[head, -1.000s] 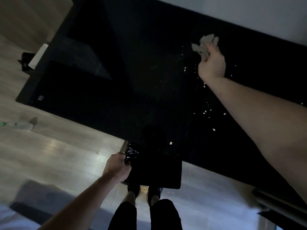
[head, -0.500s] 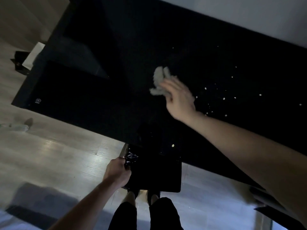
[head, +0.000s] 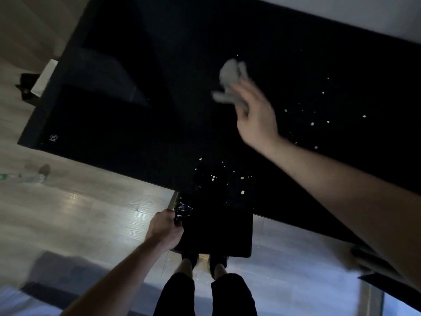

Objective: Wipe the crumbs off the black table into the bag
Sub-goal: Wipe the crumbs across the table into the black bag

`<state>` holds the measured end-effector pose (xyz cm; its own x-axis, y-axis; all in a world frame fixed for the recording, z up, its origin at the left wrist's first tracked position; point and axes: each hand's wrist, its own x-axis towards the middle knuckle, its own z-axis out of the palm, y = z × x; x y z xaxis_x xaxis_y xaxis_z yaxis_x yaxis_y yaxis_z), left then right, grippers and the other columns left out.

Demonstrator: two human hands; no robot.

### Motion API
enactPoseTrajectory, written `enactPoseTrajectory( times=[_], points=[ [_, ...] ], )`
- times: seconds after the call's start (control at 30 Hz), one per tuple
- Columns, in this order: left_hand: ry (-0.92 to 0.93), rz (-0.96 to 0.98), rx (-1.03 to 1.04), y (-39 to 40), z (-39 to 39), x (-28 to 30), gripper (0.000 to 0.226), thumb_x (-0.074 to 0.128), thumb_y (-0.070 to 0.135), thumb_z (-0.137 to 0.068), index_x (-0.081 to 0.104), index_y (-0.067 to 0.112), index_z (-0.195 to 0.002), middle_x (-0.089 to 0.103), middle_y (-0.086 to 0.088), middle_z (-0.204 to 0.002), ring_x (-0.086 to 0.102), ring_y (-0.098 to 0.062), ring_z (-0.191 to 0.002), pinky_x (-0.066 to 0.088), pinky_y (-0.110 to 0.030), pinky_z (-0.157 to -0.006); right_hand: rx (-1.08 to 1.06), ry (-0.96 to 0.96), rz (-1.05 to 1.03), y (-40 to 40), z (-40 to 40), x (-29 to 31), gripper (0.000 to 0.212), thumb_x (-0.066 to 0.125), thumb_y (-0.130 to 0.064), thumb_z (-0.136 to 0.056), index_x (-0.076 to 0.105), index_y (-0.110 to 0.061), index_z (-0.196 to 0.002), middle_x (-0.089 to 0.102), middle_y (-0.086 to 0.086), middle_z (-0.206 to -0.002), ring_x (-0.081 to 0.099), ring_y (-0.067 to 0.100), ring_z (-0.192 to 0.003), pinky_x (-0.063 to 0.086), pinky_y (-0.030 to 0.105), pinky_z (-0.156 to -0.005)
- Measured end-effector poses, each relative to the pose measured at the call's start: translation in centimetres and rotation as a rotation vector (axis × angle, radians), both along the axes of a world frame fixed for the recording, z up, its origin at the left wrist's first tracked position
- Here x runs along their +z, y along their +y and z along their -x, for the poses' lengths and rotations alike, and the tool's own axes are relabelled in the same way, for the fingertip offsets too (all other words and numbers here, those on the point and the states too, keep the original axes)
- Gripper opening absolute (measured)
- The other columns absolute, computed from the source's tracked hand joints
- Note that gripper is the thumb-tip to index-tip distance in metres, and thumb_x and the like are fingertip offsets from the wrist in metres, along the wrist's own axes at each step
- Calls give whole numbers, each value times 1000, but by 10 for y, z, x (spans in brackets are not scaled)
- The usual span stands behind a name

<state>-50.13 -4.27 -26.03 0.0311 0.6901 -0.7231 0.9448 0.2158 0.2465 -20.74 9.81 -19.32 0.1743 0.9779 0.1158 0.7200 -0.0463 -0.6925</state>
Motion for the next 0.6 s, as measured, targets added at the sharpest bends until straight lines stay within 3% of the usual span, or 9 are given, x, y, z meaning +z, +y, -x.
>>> enactPoseTrajectory(
  times=[0.1,0.23,0.43,0.6],
  points=[
    [-7,9,20,0,2,0,18,56,22,-82,63,10,-71,64,-1,-69,62,-18,-65,40,-25,-50,-136,-83,112,48,-21,4,54,49,-5,-103,48,-19,-155,38,2,-166,30,21,-156,21,32,-129],
    [-1,-7,7,3,4,-1,20,56,21,-84,63,10,-70,63,-1,-67,61,-17,-62,38,-25,-48,-191,-144,166,96,-40,-2,55,42,-5,-106,41,-18,-158,30,5,-170,24,24,-158,17,35,-131],
    [21,-22,27,9,12,-3,17,56,21,-86,66,12,-76,58,4,-68,55,-13,-61,37,-25,-50,-167,-224,275,144,-45,-15,60,39,-4,-101,39,-20,-159,36,8,-166,28,31,-155,19,34,-128],
    [4,-15,64,12,18,-1,19,56,23,-86,65,10,-75,62,0,-69,61,-19,-64,39,-25,-53,4,-300,214,98,-7,-25,54,44,-9,-97,52,-25,-149,47,4,-160,35,31,-153,25,46,-128]
  ],
)
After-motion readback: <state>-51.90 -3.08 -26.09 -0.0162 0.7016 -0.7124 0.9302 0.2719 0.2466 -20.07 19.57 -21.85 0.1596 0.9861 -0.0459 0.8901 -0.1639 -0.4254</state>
